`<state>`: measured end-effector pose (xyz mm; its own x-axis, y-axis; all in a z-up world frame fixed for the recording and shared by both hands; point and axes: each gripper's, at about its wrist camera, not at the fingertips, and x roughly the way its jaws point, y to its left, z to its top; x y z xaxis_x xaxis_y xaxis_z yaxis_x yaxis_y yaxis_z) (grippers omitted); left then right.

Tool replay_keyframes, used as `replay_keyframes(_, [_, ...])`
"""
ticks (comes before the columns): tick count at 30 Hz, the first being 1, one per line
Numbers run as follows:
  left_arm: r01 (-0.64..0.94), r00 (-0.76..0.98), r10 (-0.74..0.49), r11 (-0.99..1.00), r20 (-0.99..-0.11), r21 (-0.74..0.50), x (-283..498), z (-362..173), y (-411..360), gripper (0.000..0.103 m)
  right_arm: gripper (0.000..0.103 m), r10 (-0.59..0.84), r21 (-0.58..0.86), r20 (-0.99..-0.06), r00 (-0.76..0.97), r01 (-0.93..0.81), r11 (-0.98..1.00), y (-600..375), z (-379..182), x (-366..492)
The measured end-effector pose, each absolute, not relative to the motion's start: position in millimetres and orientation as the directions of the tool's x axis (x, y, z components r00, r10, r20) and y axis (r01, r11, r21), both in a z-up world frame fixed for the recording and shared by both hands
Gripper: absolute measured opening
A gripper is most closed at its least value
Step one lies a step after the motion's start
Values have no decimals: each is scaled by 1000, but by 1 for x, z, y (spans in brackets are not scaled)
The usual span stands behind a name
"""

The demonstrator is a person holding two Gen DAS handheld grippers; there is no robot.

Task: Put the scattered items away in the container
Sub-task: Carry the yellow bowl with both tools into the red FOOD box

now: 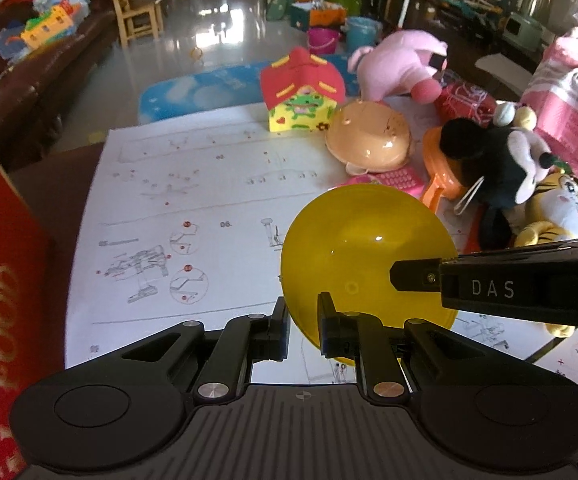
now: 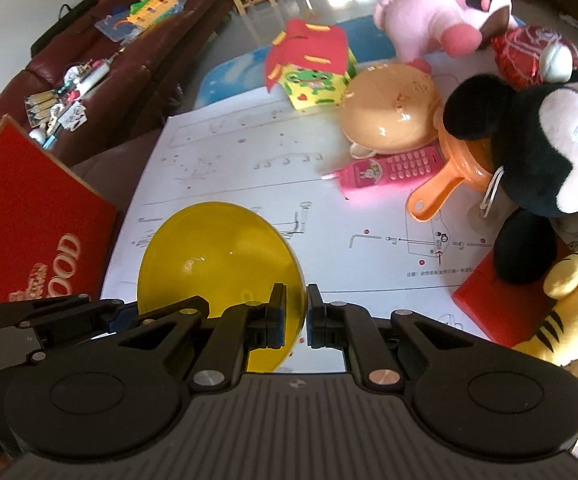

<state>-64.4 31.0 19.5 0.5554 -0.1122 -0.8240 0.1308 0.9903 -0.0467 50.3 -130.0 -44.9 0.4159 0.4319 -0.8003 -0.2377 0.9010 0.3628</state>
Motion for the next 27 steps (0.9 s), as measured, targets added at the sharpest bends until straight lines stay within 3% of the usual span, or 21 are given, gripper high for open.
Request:
replay_keyframes(13, [-10, 666, 5, 1000, -746, -2, -139, 91, 64, 11, 11, 509, 329, -727, 461, -417, 847, -95, 22, 0])
replay_keyframes(27, [-351, 750, 216, 931, -625, -99, -228, 174, 209, 13, 11, 692, 266, -614, 381, -725, 635, 52, 111, -44])
